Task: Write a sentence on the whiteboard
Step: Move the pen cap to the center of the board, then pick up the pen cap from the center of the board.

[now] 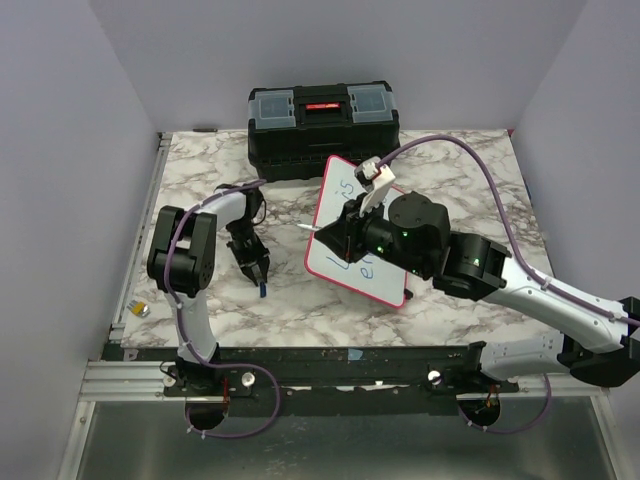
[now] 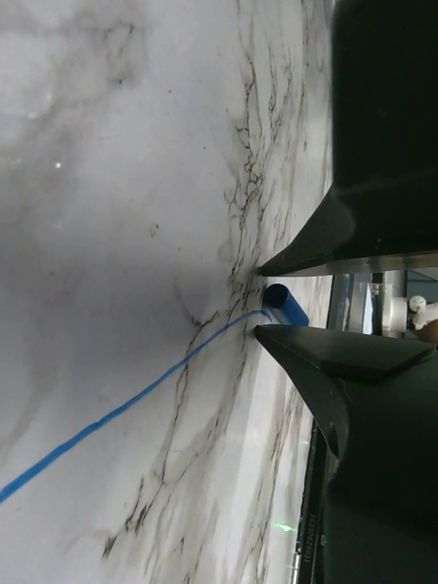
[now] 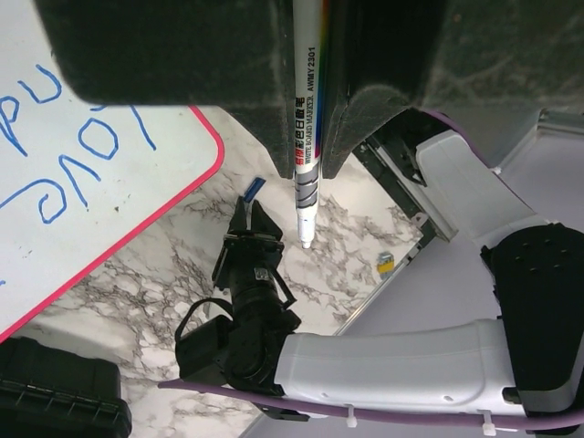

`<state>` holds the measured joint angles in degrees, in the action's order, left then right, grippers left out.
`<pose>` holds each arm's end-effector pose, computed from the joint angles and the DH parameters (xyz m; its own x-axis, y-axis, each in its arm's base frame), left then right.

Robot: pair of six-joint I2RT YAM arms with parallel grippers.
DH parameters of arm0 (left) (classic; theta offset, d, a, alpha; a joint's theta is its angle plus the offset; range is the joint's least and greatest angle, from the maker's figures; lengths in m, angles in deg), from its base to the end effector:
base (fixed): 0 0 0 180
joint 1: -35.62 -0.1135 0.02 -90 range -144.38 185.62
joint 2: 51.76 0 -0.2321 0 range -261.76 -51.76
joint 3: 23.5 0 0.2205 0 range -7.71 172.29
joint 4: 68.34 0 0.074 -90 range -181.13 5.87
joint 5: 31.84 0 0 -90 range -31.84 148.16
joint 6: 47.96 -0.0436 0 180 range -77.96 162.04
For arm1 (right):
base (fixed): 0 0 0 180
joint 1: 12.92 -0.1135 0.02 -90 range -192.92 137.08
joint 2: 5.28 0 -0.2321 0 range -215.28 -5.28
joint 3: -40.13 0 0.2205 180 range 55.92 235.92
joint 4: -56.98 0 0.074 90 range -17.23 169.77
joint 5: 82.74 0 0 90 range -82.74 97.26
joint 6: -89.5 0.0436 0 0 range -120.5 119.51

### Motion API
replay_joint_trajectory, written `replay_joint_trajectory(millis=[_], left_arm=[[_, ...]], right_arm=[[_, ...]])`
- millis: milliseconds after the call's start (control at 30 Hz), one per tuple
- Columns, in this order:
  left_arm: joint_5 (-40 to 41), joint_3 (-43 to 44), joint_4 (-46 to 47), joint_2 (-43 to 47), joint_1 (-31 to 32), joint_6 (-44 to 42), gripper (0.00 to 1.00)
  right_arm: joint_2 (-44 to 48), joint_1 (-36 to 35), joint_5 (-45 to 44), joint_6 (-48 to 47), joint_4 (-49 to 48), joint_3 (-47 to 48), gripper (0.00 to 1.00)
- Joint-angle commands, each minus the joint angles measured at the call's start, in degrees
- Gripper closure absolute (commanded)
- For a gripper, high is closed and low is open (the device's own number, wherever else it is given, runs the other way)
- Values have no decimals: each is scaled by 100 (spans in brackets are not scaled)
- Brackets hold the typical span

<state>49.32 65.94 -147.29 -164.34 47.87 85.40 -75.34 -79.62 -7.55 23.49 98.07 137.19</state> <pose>0.2794 -0.0675 0.1267 -0.8171 -0.5168 0.2555 -0.5265 0.8495 0.0346 0.1091 0.2252 0.4035 -0.4091 0.0438 -0.9114 -0.6825 0.6483 0.3375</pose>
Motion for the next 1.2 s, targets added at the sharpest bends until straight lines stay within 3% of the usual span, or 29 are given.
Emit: replay_joint_trajectory(millis=[0, 133, 400, 667, 833, 1033, 1167], left_arm=[[140, -214, 289, 342, 105, 11, 68], [77, -468, 469, 512, 137, 37, 60], [91, -1006, 792, 903, 301, 168, 59], [127, -967, 765, 869, 507, 277, 73], [142, -1048, 898, 968, 555, 379, 100], [297, -1227, 1342, 1469, 714, 275, 100], [537, -1268, 1561, 2229, 787, -347, 100]], right_arm=[[98, -21, -88, 111, 28, -101, 99], [68, -22, -87, 149, 28, -73, 99], [50, -23, -110, 275, -20, -176, 99], [18, -25, -101, 401, -157, -336, 99], [36, -25, -146, 383, -123, -349, 99], [-10, -25, -279, 349, 7, -339, 99], [-115, -20, -390, 215, 161, -200, 99]])
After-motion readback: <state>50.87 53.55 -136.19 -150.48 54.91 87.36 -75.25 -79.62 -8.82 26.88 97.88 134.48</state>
